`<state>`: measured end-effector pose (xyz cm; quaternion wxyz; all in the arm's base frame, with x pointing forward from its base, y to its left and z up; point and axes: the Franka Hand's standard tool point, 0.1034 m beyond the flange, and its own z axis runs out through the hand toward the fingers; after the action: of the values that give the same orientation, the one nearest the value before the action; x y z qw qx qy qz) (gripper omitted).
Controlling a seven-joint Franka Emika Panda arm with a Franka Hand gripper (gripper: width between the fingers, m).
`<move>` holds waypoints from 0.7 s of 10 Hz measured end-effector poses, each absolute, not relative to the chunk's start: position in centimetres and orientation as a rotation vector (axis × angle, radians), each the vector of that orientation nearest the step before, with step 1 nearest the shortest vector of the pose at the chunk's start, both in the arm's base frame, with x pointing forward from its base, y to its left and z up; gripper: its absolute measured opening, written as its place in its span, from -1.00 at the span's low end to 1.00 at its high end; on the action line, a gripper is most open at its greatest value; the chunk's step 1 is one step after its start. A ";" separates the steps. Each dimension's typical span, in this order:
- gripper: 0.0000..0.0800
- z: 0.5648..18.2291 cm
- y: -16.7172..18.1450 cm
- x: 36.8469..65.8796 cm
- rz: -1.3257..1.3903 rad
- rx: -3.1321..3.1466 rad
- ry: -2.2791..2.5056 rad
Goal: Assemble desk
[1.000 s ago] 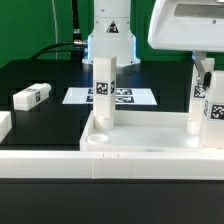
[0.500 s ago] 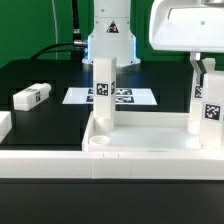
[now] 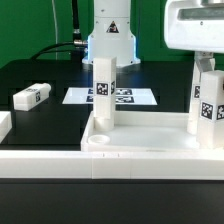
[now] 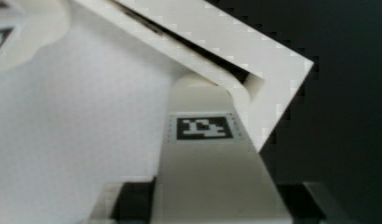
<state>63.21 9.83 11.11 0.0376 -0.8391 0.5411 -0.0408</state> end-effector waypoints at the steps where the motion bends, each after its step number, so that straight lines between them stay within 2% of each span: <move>1: -0.27 11.1 9.8 63.2 -0.119 -2.500 1.763; 4: -0.27 11.1 9.8 63.2 -0.117 -2.461 1.815; 5: -0.08 11.0 9.8 63.2 -0.118 -2.491 1.778; 6: -0.08 10.9 9.9 63.1 -0.116 -2.505 1.761; 7: 0.41 10.9 9.9 63.1 -0.123 -2.579 1.664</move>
Offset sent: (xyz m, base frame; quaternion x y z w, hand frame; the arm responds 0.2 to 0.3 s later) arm 0.0000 0.0000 0.0000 0.0000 0.0000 0.0650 0.9979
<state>63.12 9.90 10.89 0.0350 -0.8391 0.5414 -0.0400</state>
